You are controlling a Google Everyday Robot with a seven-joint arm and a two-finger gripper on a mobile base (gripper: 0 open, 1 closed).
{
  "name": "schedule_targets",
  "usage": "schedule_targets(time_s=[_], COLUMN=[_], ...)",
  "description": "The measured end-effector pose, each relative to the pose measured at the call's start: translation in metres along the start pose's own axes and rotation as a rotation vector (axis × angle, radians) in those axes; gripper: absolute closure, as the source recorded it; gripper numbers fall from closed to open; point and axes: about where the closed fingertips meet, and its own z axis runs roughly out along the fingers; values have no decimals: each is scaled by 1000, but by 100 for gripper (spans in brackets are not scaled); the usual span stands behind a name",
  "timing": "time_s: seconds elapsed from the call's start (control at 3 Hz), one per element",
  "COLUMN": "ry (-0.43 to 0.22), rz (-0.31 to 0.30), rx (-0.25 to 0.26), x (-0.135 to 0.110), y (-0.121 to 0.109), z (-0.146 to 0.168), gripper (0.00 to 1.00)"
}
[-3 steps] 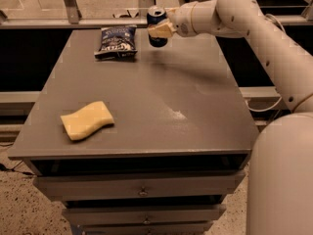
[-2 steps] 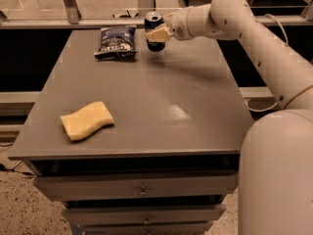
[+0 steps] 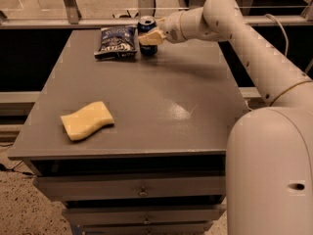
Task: Move pepsi can near blue chip bag
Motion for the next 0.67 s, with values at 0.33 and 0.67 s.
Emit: schedule_targets(time_s=[0.33,0.67], ry=[-4,-6], rz=[15,27], rx=[-21,-29], x=[1,2], y=[4,6], z=[5,6], gripper=[36,12])
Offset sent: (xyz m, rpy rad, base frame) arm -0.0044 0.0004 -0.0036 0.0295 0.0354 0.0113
